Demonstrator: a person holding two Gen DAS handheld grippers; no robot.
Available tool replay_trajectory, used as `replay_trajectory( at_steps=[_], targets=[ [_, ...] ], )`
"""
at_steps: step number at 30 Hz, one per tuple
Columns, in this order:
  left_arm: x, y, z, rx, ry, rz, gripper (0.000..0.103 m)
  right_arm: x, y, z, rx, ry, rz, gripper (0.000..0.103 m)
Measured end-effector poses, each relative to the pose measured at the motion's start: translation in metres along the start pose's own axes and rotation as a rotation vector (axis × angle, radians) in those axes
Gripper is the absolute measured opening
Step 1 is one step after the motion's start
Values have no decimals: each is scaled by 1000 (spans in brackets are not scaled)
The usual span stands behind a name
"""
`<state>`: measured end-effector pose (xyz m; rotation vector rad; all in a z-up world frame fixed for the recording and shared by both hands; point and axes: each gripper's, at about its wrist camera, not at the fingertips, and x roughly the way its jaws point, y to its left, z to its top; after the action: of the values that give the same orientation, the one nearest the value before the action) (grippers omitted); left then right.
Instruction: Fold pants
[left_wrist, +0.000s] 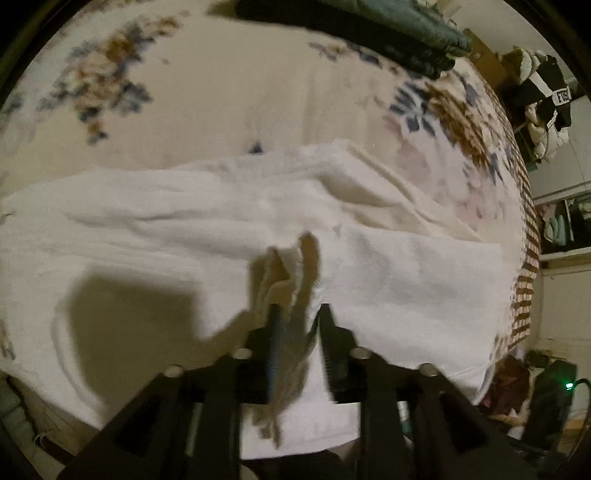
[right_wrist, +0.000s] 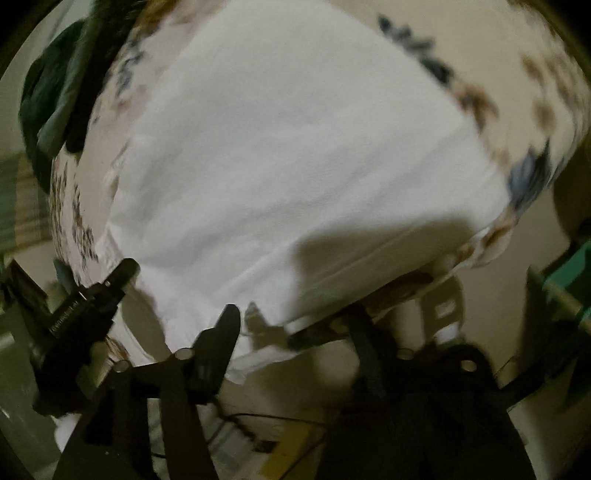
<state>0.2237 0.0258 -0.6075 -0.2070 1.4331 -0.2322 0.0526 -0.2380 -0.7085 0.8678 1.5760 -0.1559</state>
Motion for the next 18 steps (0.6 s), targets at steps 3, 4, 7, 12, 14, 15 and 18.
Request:
replay_trajectory(
  at_steps=[3, 4, 7, 12, 14, 15, 18],
  targets=[
    [-21, 18, -13, -82, -49, -16, 71, -18, 10, 0, -96, -49, -109, 78],
    [-30, 31, -21, -135, -70, -31, 78, -21, 13, 1, -120, -65, -143, 82],
    [-47, 68, -44, -276, -109, -27, 79, -23, 22, 6, -193, -108, -251, 102],
    [-63, 161, -101, -602, -197, 4, 79, -22, 45, 17, -264, -150, -322, 102],
    [-57, 195, -118, -710, -209, 4, 78, -19, 56, 22, -277, -144, -326, 102],
    [-52, 213, -126, -778, -220, 9, 78, -16, 64, 25, -284, -141, -331, 102],
    [-42, 248, -137, -900, -267, -49, 75, -9, 81, 29, -309, -135, -353, 102]
  ],
)
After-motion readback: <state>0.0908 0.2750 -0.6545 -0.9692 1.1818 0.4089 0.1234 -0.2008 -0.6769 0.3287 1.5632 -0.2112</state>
